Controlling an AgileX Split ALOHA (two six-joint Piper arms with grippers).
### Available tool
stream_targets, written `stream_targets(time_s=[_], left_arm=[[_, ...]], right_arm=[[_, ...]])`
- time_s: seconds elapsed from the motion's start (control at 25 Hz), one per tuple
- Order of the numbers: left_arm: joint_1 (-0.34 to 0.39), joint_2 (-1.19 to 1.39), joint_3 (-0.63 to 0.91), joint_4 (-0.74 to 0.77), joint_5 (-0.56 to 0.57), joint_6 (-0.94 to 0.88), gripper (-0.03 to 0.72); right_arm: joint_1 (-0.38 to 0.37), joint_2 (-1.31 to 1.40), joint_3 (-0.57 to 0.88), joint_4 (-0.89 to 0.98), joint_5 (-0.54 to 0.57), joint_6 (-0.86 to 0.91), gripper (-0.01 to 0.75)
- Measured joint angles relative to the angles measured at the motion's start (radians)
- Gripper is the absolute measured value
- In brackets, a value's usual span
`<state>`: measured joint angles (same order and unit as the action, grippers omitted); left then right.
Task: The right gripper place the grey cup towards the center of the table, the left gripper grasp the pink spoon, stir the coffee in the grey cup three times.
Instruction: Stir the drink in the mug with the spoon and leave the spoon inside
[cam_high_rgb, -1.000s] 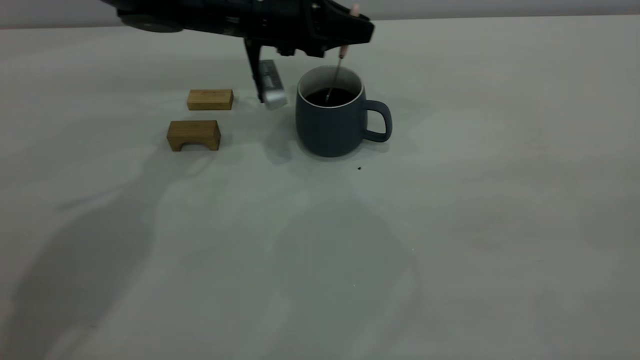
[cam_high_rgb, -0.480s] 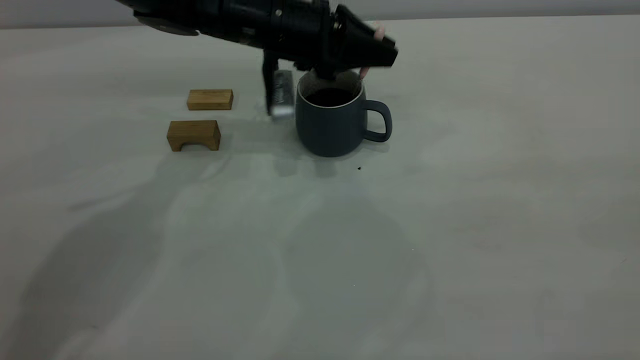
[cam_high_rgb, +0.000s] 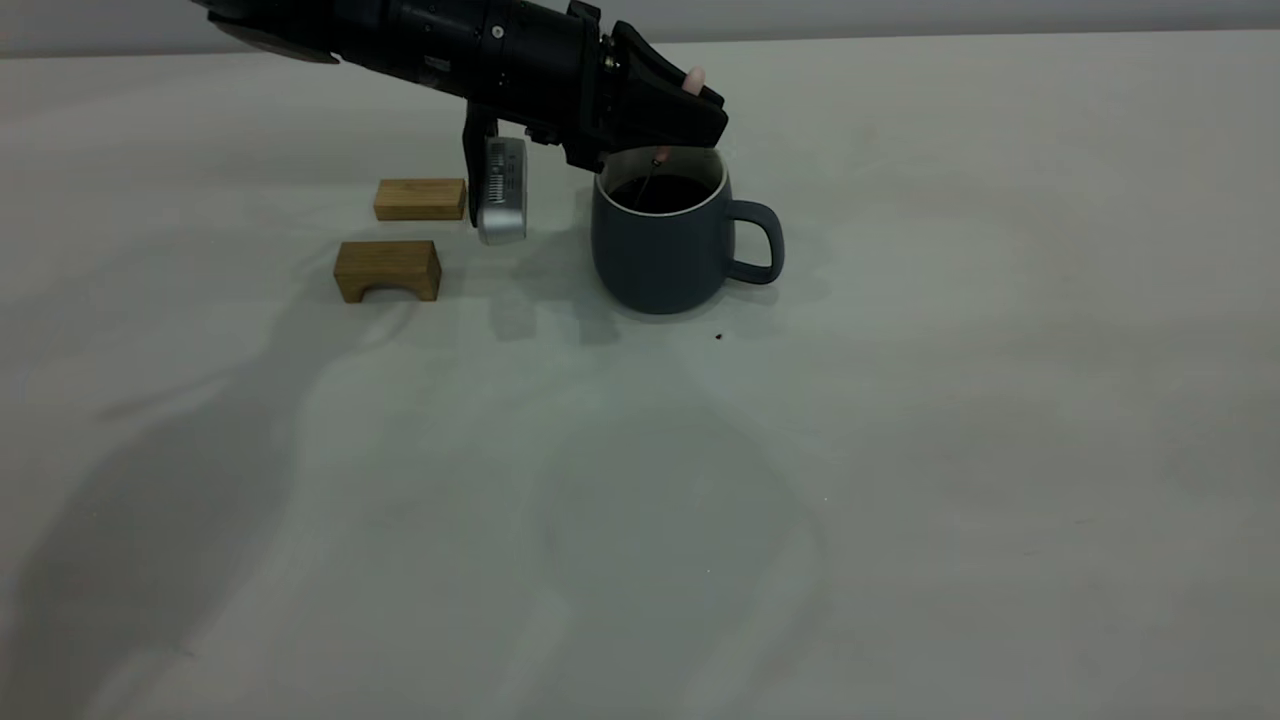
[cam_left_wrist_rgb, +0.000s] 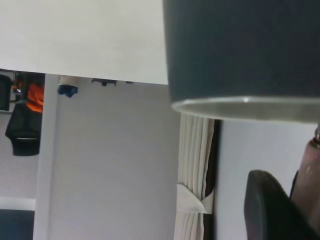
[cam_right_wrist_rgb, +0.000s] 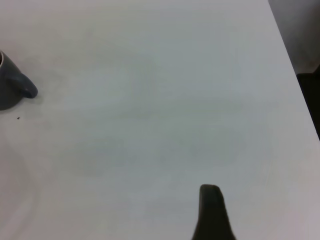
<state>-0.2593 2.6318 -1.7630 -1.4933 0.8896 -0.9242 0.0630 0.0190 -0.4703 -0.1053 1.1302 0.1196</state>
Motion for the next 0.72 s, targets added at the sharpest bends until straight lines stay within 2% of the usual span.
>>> stream_targets(time_s=[0.28, 0.36, 0.44, 0.6, 0.72], left_arm=[[-0.009, 0.000, 0.000, 0.007, 0.005, 0.000, 0.136], [-0.009, 0.000, 0.000, 0.016, 0.026, 0.000, 0.163], [-0.009, 0.000, 0.000, 0.038, 0.052, 0.000, 0.239], [-0.009, -0.001, 0.000, 0.159, 0.111, 0.009, 0.437], [-0.009, -0.023, 0.000, 0.338, 0.182, 0.044, 0.509]], right_arm=[[0.000, 0.000, 0.000, 0.000, 0.000, 0.000, 0.578], [0.000, 0.000, 0.000, 0.000, 0.000, 0.000, 0.578], [0.000, 0.000, 0.000, 0.000, 0.000, 0.000, 0.578], [0.000, 0.000, 0.000, 0.000, 0.000, 0.000, 0.578], [0.000, 0.000, 0.000, 0.000, 0.000, 0.000, 0.578]])
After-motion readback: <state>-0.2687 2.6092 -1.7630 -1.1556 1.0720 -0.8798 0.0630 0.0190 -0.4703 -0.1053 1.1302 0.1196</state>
